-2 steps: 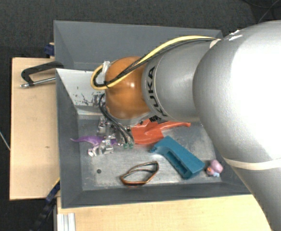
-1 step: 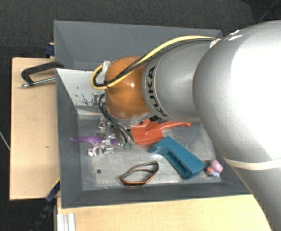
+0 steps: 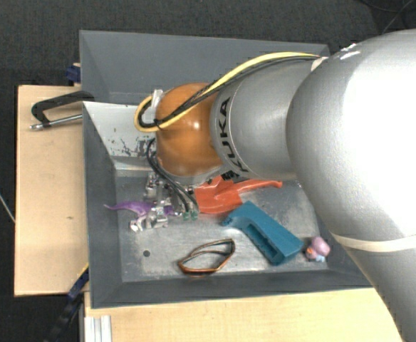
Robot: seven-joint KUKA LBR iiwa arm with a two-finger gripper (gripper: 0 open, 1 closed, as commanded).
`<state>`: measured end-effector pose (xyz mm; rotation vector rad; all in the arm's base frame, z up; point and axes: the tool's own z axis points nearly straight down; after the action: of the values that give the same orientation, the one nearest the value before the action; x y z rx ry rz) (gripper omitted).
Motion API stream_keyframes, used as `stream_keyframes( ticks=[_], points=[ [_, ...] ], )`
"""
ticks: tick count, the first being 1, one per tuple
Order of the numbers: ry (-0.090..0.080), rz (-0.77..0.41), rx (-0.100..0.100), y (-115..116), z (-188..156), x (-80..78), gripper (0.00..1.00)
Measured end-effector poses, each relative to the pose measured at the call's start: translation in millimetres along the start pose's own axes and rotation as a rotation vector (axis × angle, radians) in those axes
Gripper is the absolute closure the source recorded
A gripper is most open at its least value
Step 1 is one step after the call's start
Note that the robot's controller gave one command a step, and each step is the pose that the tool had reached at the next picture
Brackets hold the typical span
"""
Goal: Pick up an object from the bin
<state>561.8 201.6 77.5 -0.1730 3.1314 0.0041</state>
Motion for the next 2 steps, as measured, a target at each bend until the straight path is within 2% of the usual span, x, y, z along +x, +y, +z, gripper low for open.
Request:
stream_keyframes(
  ticks=[2],
  points=[
    [0.009, 0.000, 0.002, 0, -19, 1.9, 1.00]
  ],
)
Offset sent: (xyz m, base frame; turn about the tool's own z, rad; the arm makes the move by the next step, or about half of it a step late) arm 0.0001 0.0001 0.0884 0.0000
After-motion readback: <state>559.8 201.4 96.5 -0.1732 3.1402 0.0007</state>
